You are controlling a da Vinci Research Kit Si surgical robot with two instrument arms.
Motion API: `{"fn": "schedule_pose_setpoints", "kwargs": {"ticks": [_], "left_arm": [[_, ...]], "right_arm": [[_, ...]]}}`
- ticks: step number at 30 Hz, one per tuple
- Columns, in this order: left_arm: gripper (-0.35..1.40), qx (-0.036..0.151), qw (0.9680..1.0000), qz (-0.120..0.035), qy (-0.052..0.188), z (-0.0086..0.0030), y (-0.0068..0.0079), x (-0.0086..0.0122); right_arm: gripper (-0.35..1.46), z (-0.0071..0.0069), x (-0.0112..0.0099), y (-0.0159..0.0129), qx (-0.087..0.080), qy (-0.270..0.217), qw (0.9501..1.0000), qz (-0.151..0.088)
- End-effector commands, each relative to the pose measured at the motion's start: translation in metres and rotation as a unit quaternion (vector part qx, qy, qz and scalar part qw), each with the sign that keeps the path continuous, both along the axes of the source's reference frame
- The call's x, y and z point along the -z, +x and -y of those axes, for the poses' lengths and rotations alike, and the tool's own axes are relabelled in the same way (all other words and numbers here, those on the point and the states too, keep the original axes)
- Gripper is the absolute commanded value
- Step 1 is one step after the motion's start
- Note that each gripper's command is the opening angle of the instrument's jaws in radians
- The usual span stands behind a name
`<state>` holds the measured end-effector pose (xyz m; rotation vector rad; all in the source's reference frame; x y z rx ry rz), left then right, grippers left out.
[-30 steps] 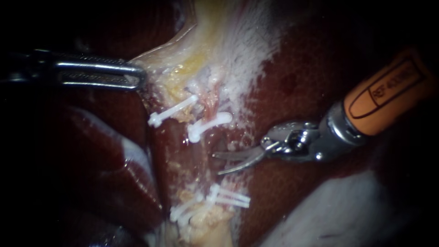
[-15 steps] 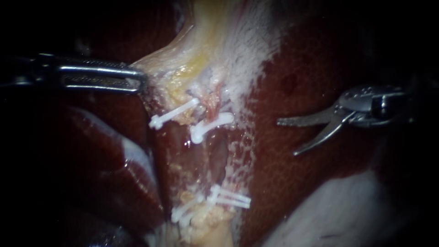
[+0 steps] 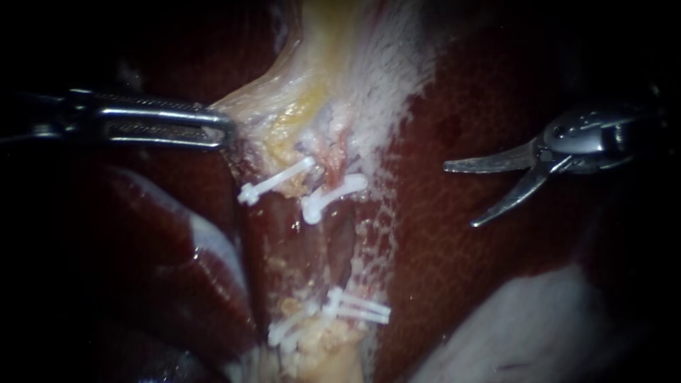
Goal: Go back from the cut right tube
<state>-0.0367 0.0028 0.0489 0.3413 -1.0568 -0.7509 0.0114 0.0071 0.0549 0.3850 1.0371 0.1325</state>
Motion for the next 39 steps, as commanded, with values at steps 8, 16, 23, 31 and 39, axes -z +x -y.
{"fn": "schedule_pose_setpoints", "kwargs": {"ticks": [8, 16, 23, 31, 39], "left_arm": [[-0.35, -0.001, 1.0000, -0.001, -0.003, 0.0001, -0.0002, -0.0002], [-0.35, -0.004, 1.0000, -0.001, -0.004, 0.0007, -0.0010, -0.0014], [-0.35, -0.020, 0.9998, -0.003, 0.003, 0.0024, -0.0036, -0.0044], [-0.35, -0.041, 0.9991, -0.007, 0.011, 0.0049, -0.0065, -0.0076], [-0.35, -0.042, 0.9990, -0.006, 0.011, 0.0048, -0.0064, -0.0077]], "right_arm": [[1.43, 0.0003, 0.0001, 0.0010, 0.017, -0.044, 0.9983, 0.035], [1.43, 0.0008, -0.0003, 0.0009, 0.019, -0.049, 0.9978, 0.040], [1.43, 0.0008, -0.0004, 0.0006, 0.021, -0.048, 0.9979, 0.039], [1.43, 0.0006, -0.0009, -0.0002, 0.022, -0.049, 0.9978, 0.039], [1.43, 0.0006, -0.0010, -0.0003, 0.022, -0.049, 0.9978, 0.039]]}}
